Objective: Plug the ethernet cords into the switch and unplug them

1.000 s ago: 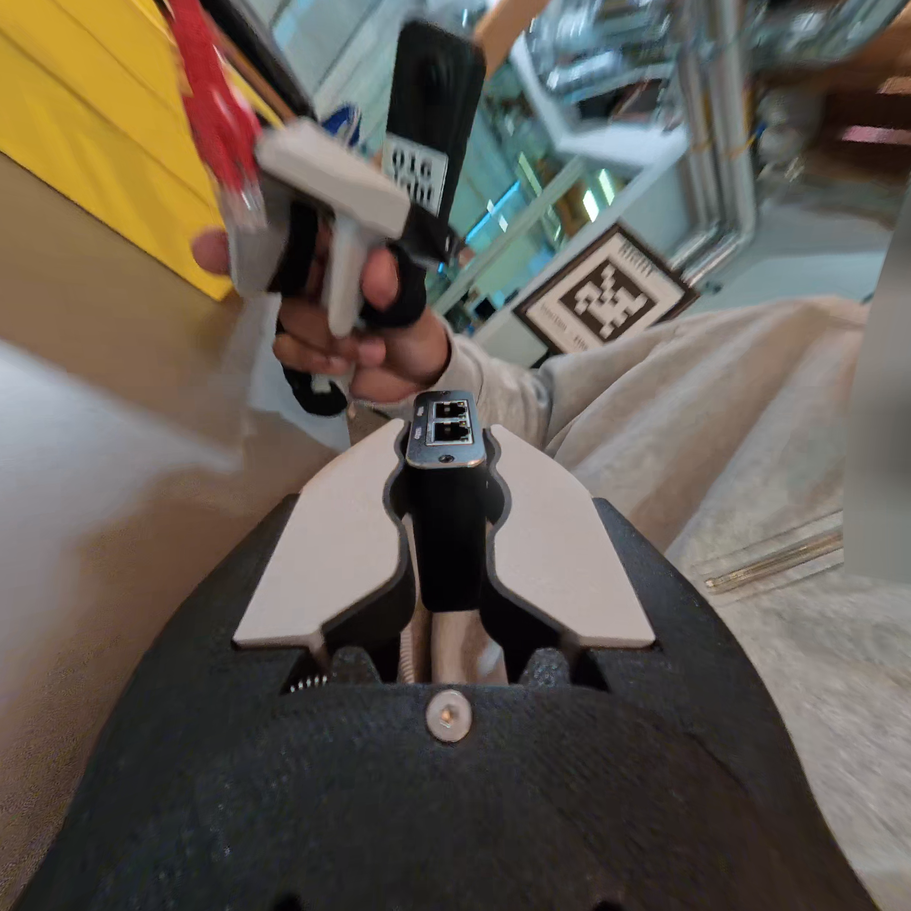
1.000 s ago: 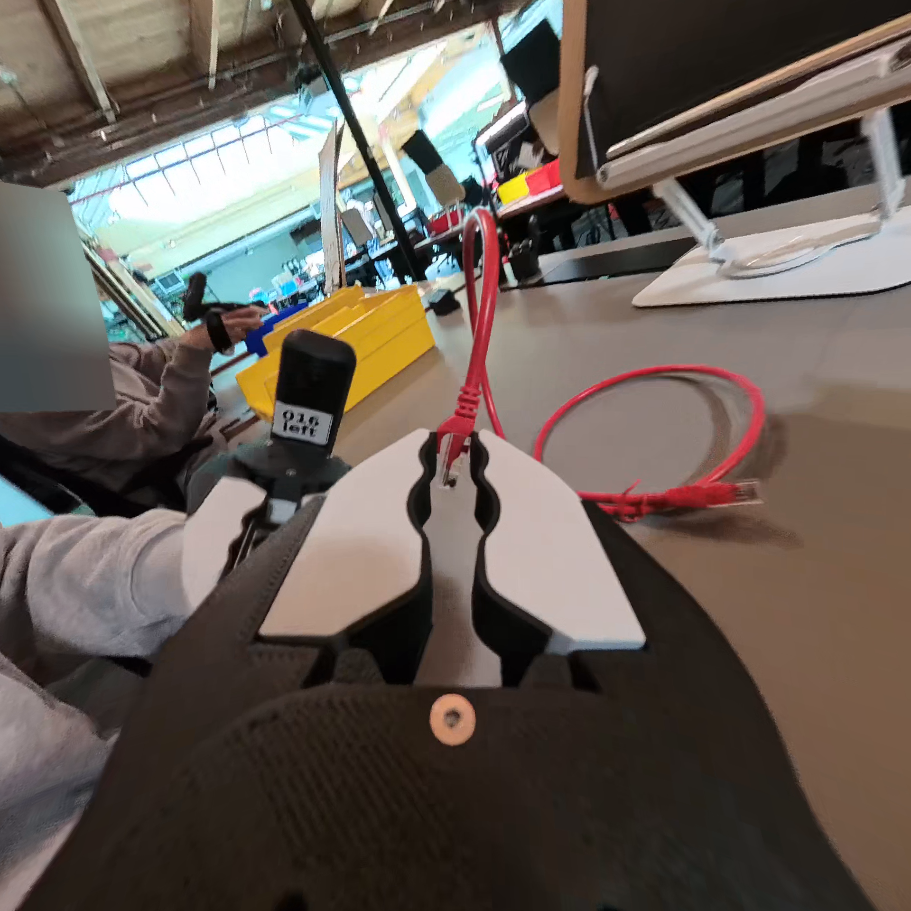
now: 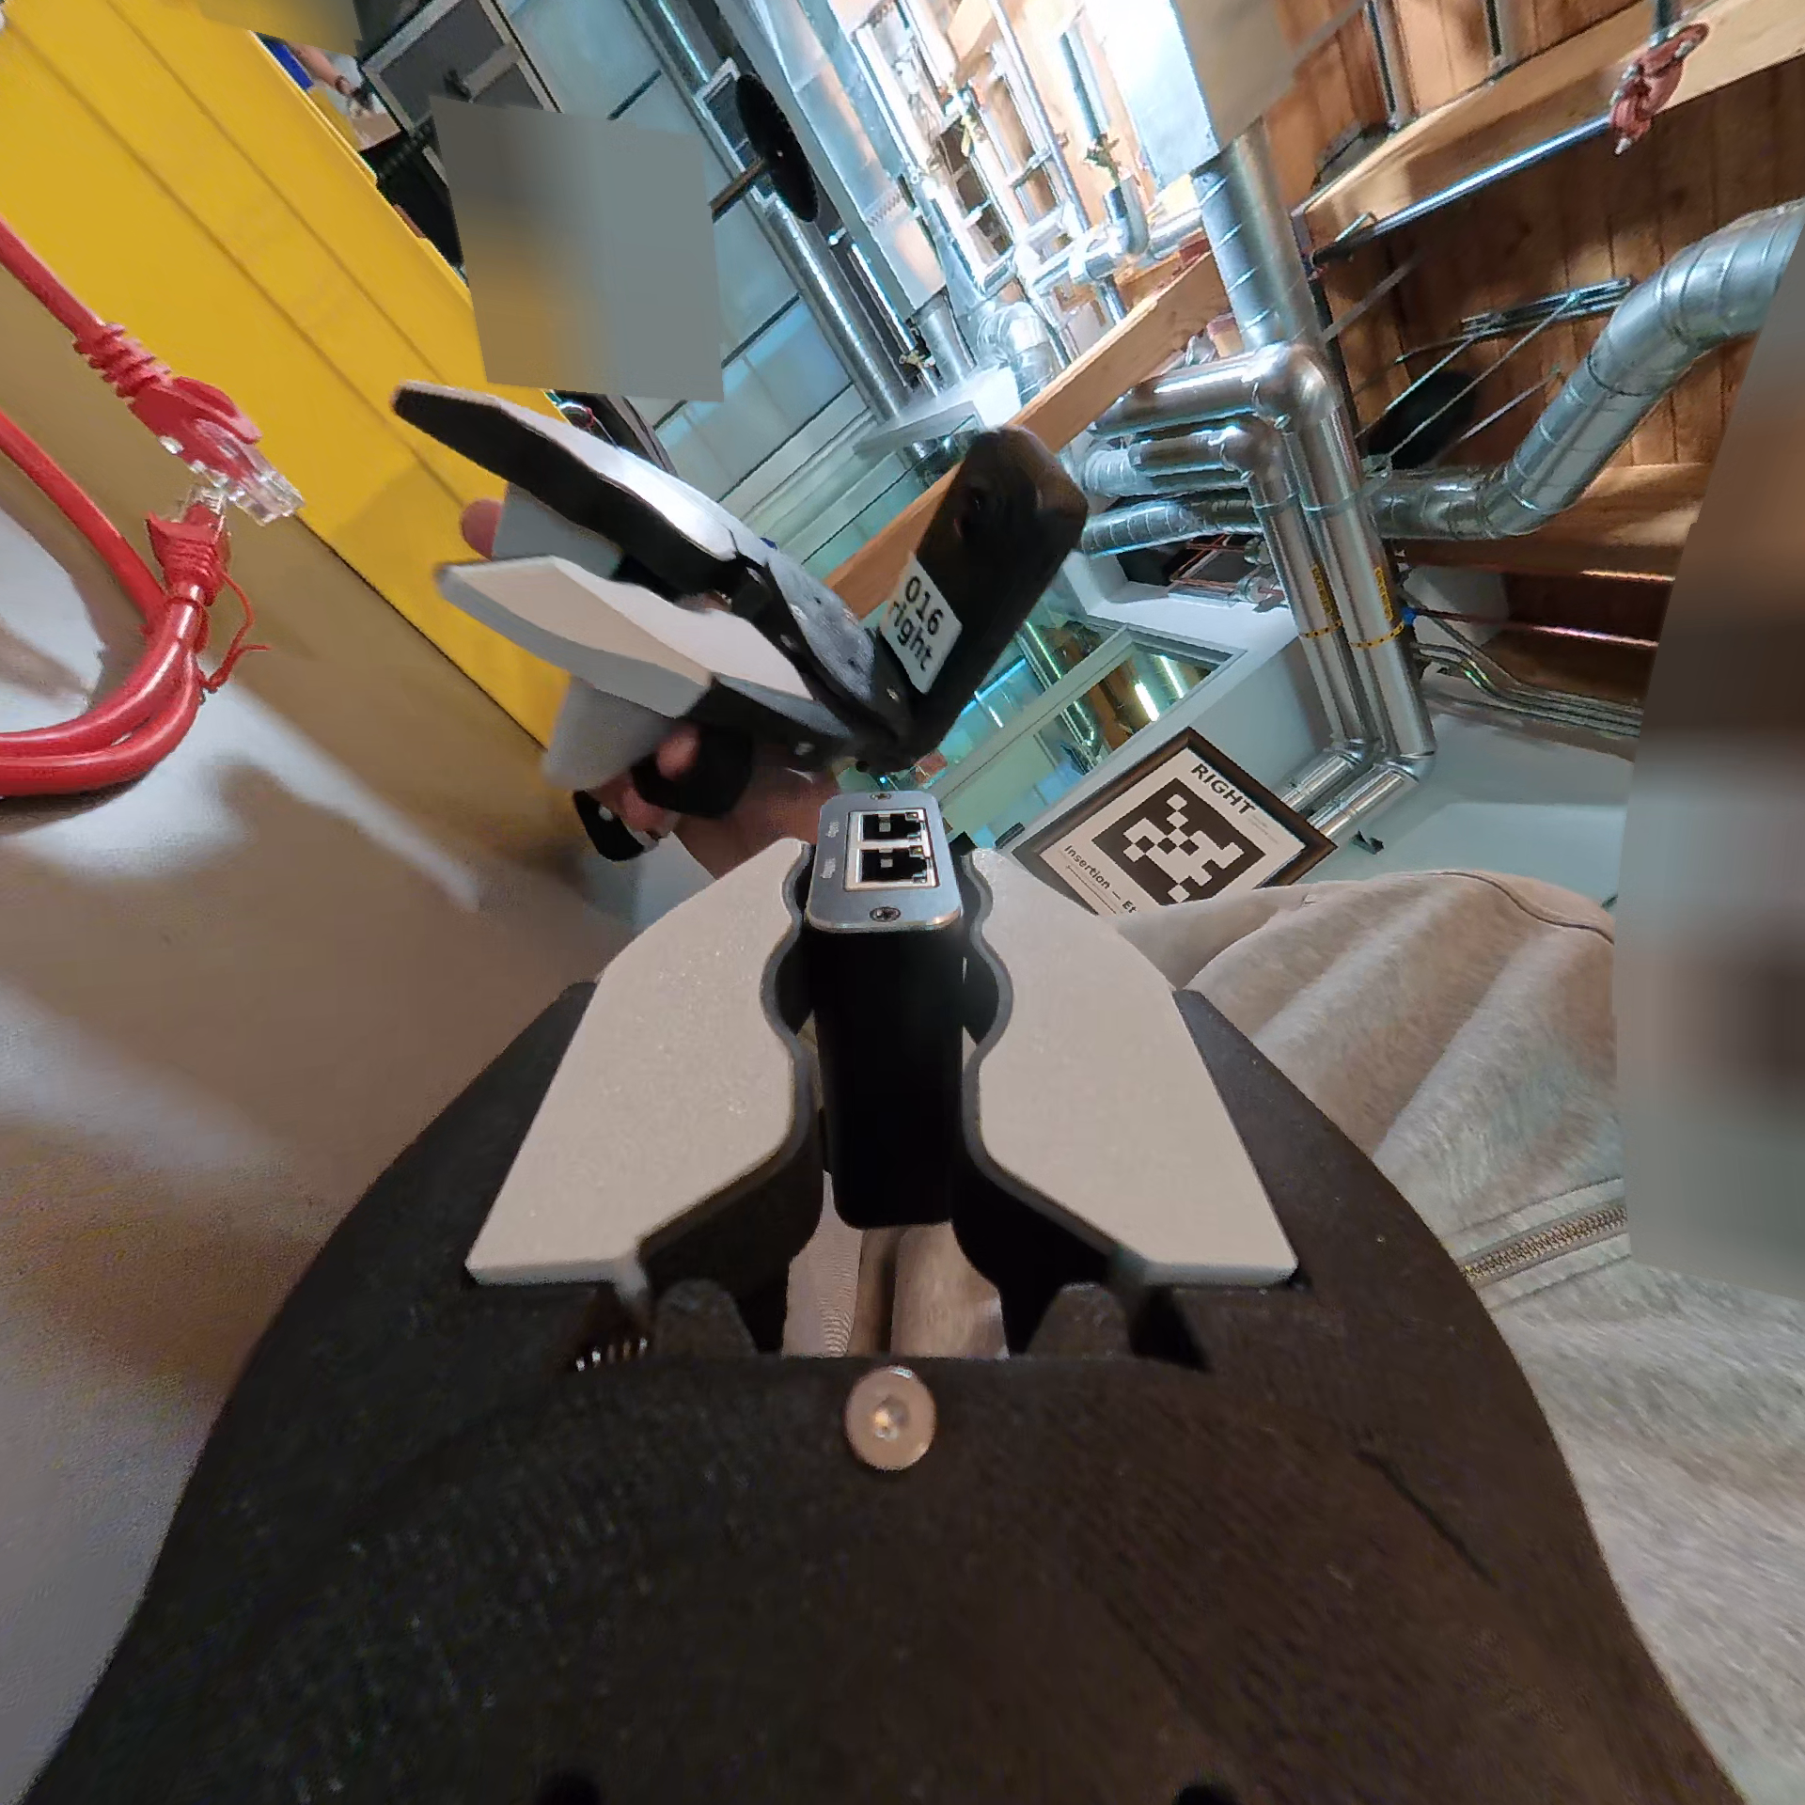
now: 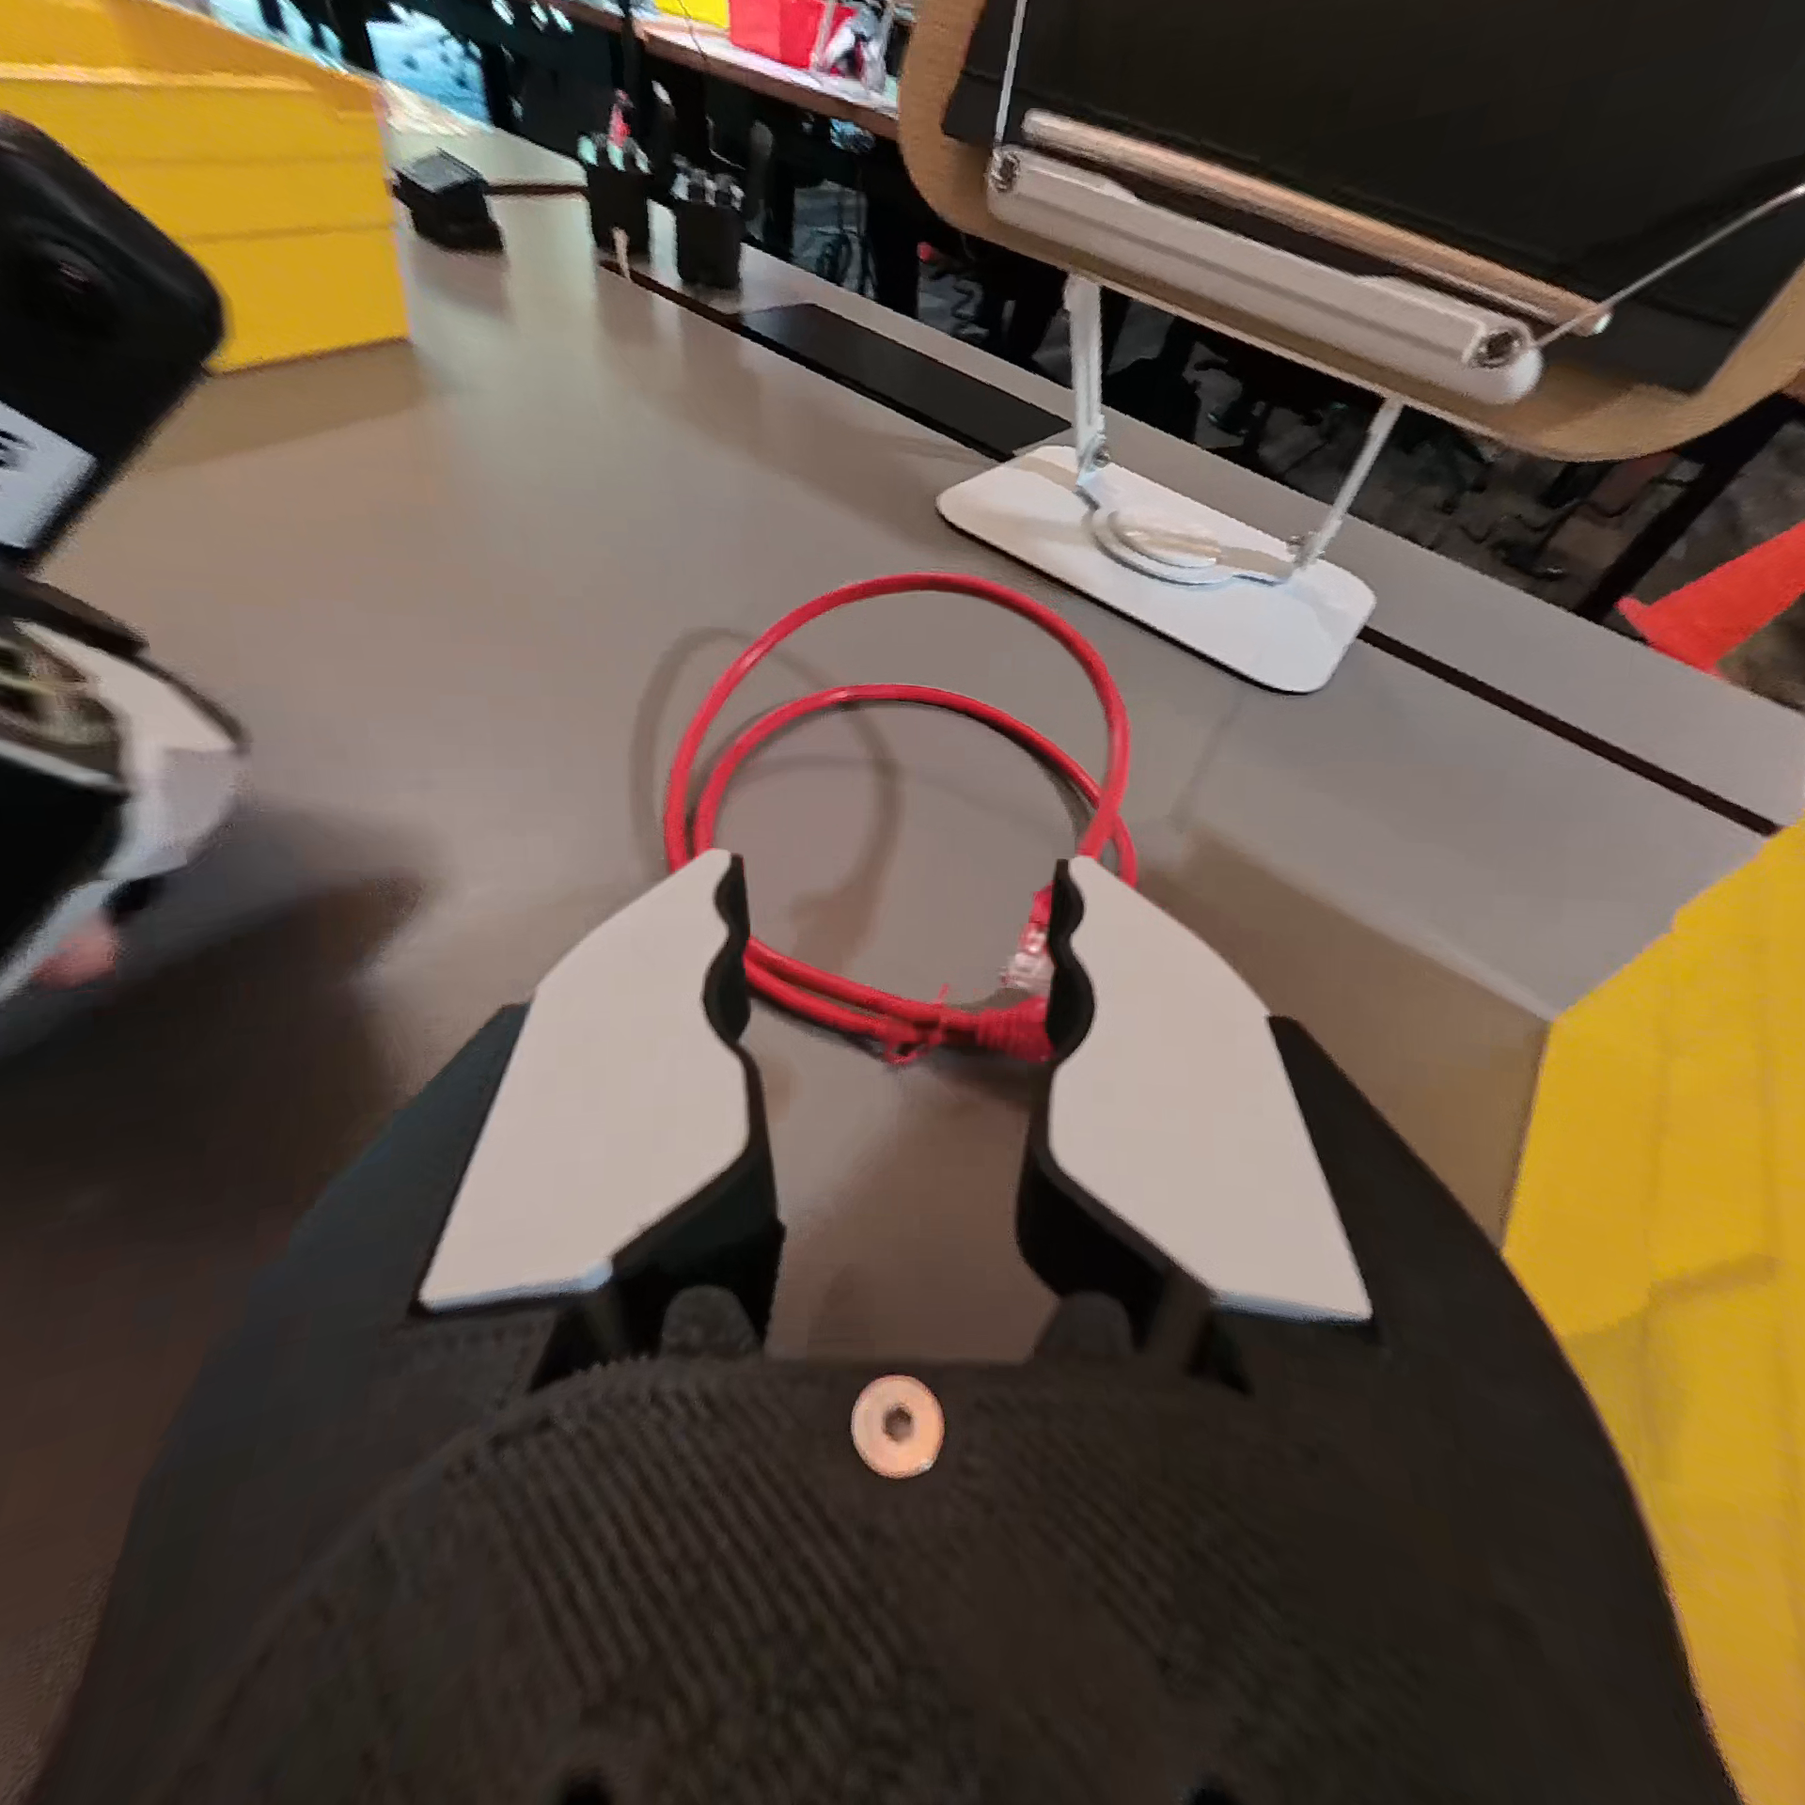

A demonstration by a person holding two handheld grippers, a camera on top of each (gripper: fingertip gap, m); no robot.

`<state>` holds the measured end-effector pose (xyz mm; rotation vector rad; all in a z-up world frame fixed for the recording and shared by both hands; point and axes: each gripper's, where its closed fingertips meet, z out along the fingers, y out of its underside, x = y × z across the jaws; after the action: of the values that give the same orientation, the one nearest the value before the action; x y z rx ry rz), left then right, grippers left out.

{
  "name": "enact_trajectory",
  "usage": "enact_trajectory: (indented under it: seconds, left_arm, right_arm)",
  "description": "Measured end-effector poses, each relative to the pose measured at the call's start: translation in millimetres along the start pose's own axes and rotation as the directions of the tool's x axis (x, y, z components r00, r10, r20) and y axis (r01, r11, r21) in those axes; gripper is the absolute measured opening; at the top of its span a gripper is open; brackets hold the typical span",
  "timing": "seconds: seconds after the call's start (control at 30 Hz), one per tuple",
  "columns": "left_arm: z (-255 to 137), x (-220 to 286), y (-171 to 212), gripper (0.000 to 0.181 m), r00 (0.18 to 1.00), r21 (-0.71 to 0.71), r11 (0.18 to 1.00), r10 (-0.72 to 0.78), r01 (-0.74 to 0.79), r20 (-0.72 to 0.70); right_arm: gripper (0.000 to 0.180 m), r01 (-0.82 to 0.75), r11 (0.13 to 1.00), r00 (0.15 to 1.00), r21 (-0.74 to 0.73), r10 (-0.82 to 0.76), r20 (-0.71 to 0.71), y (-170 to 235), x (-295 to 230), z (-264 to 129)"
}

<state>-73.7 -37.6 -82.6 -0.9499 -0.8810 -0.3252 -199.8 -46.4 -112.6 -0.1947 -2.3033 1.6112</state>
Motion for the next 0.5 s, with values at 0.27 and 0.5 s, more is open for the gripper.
enact_trajectory:
  seconds: [0.27, 0.5]
  left_arm:
    - [1.1, -0.1, 1.7, 0.025, 1.000, -0.011, 1.000, 0.001, -0.001, 0.000]
    - [0.5, 0.3, 0.6, 0.025, 1.000, -0.004, 1.000, -0.005, 0.005, -0.007]
  right_arm:
    - [0.055, -0.104, 0.970, 0.995, -0.220, 0.099, -0.031, 34.1, 15.3, 27.0]
    - [0.054, -0.094, 0.923, 0.995, -0.372, 0.100, -0.004, 58.1, 0.8, 25.8]
